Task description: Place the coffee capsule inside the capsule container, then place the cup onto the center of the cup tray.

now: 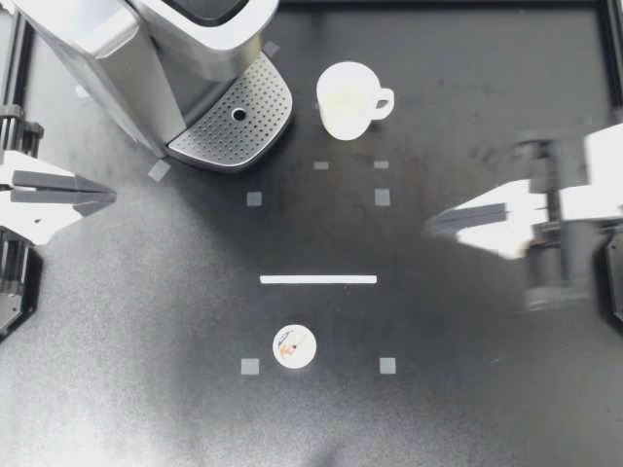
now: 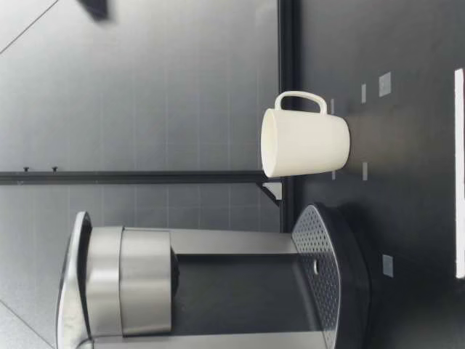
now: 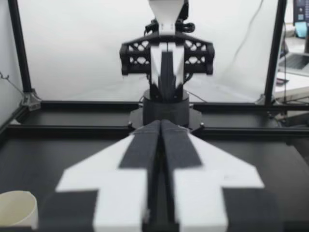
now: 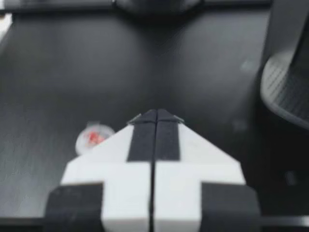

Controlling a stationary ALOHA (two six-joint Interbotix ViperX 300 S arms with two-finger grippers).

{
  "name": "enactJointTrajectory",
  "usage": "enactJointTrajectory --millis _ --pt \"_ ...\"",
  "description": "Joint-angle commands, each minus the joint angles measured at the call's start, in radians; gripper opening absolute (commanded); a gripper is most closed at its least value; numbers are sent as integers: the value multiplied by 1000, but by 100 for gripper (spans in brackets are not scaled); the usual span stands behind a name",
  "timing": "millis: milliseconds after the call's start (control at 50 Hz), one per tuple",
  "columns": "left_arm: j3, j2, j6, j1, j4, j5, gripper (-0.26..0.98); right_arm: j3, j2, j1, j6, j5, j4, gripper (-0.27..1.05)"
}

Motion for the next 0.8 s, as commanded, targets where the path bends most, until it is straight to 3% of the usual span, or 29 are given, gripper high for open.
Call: enactJointTrajectory --millis 0,540,680,780 --pt "-11 8 3 2 3 -5 5 -58 55 29 0 32 0 -1" --pt "-11 9 6 2 3 21 5 -179 339 133 2 138 2 1" --pt "-11 9 6 2 3 28 5 -216 402 137 0 158 2 15" --pt "-11 8 6 2 3 37 5 -242 445 137 -2 186 2 36"
